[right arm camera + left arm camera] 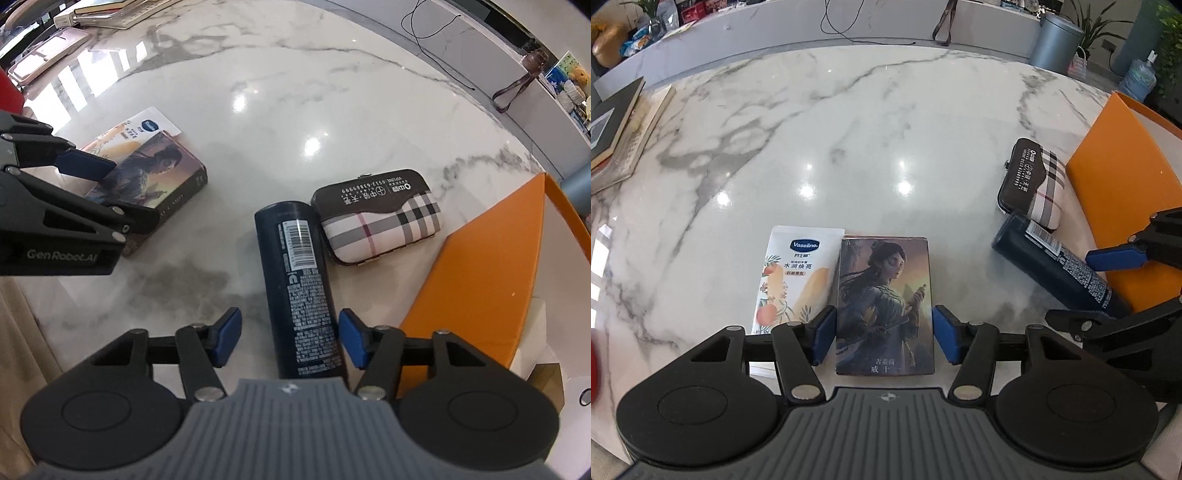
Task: Organize rigid objects
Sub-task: 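Grasp the navy spray can with the right tool while the left tool grasps the book-cover card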
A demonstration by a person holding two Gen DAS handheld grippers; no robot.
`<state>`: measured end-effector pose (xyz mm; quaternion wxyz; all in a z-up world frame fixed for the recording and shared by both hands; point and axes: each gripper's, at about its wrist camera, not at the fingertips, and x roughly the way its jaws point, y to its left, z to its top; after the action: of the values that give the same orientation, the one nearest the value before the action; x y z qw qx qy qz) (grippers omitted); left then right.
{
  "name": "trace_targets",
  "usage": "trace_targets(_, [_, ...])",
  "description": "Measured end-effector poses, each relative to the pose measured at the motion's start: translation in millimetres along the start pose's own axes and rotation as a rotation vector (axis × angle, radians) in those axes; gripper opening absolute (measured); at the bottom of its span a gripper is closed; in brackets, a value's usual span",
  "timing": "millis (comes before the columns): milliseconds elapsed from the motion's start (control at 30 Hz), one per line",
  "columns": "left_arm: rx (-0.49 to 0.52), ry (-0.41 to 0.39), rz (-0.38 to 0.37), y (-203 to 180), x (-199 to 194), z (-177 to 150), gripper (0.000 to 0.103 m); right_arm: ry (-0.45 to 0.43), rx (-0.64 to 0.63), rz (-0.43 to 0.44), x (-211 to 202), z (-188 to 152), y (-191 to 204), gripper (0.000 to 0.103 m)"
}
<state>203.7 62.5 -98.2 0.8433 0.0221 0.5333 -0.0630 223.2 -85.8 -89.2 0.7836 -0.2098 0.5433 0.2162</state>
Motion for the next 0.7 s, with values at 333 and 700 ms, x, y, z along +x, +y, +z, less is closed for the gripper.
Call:
trace_targets(333, [0.107,0.054,-0.039,-15.8,-11.4,-21.5,0.065,-0.023,0.053,0.115,-10.6,-12.4,17.7,0.04])
trace_targets(700, [0.033,0.066,-0.027,-14.0,-1.7,-22.6,0.071,-0.087,0.116,0.136,-9.4,-25.3,15.4,0.044])
